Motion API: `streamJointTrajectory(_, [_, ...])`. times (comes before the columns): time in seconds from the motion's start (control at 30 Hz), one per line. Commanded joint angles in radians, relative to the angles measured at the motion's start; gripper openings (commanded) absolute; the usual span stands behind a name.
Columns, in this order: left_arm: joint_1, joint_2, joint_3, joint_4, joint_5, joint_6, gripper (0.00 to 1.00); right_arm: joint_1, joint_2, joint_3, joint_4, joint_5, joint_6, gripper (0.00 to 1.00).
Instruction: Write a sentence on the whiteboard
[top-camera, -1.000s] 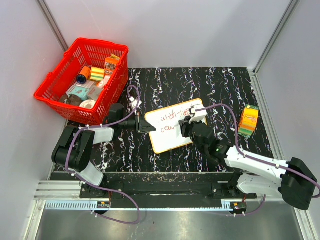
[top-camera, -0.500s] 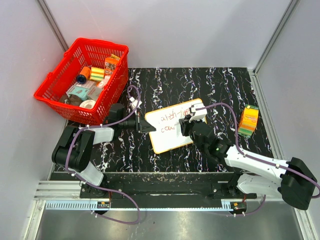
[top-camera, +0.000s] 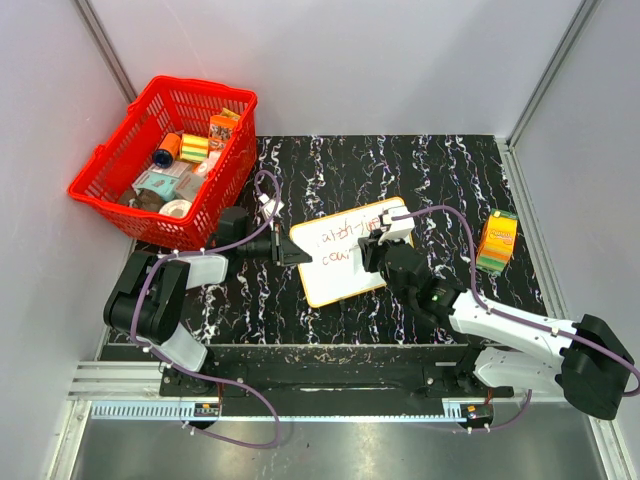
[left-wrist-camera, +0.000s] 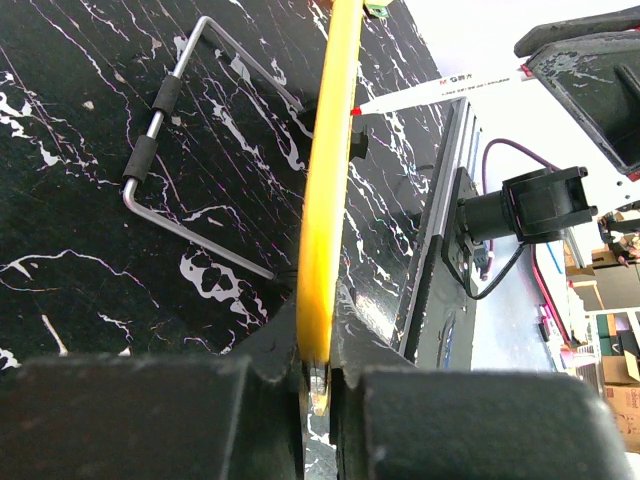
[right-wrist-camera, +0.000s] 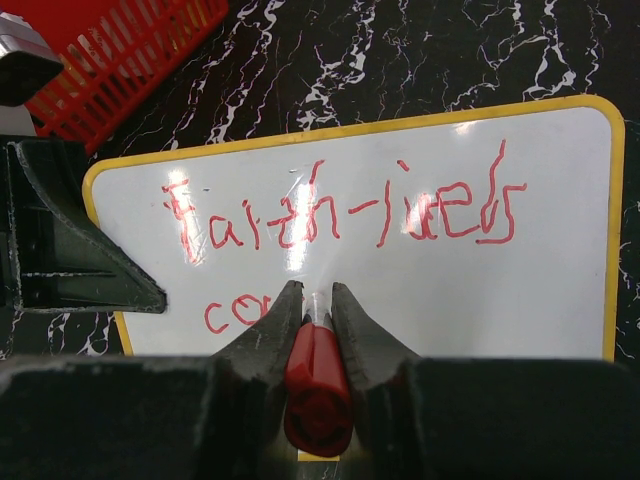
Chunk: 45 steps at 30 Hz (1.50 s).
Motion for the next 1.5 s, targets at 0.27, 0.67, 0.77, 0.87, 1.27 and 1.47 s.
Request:
streamJointTrajectory(0.27, [-0.003,0.024,0.003,-0.063,-0.119,0.131,0.0,-0.009,-0.024,-0.01,-0.027,0.029,0.034,0.0])
streamJointTrajectory(0.67, [-0.005,0.025,0.003,-0.061,-0.119,0.131,0.0,-0.011,-0.03,-0.009,-0.05,0.04,0.034,0.0])
streamJointTrajectory(0.77, [-0.005,0.027,0.005,-0.061,-0.121,0.131,0.0,-0.009,-0.043,-0.013,-0.05,0.034,0.031,0.0])
streamJointTrajectory(0.87, [-0.005,0.027,0.005,-0.061,-0.121,0.131,0.0,-0.011,-0.052,-0.009,-0.057,0.036,0.025,0.0])
streamJointTrajectory(1.27, [-0.005,0.027,0.005,-0.063,-0.123,0.133,0.0,-0.011,-0.158,-0.001,-0.067,0.045,0.005,0.0])
streamJointTrajectory(1.47, [-0.005,0.022,0.003,-0.063,-0.123,0.133,0.0,-0.015,-0.113,0.018,-0.071,0.054,-0.008,0.0])
